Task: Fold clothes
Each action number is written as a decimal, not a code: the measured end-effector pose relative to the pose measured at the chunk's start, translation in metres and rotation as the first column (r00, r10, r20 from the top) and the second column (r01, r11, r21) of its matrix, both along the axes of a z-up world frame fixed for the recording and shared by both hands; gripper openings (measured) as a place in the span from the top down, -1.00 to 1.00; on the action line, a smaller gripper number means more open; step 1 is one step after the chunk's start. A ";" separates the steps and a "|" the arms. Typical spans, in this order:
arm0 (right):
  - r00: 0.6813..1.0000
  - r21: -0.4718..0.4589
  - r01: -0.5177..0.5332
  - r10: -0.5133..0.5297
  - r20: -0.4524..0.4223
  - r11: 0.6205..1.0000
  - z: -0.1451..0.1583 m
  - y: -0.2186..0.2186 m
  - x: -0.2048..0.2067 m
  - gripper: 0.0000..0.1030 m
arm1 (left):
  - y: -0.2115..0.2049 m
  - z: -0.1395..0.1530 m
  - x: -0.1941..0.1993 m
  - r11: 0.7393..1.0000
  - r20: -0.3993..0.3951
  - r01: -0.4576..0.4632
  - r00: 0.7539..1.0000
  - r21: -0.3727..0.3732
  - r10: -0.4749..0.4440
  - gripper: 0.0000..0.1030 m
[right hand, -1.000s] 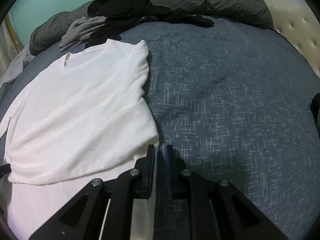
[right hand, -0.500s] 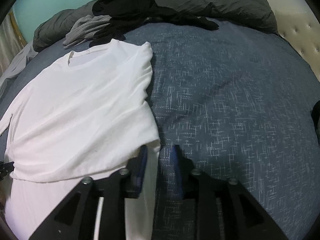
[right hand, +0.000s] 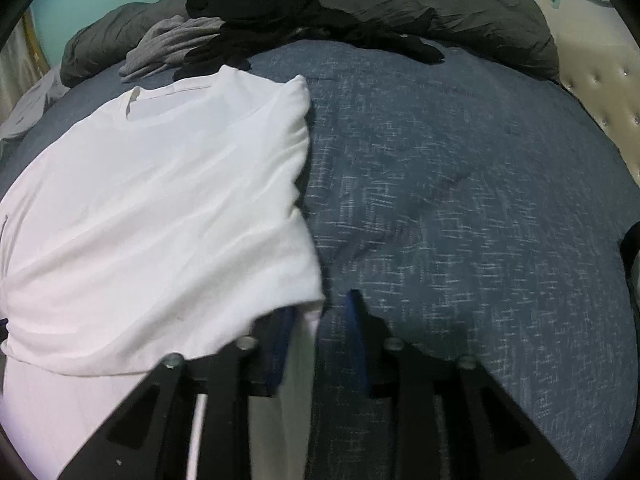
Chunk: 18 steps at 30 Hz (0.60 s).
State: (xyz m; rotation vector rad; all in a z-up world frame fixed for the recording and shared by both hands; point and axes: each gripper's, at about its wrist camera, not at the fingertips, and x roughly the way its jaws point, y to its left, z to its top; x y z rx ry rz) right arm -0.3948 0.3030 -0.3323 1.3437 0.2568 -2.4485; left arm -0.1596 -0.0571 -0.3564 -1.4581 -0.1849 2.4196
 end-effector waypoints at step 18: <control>0.995 0.066 0.100 -0.099 -0.022 0.993 0.007 0.017 -0.002 0.92 | 0.021 -0.005 -0.020 1.000 -0.003 -0.006 1.000 -0.006 0.006 0.87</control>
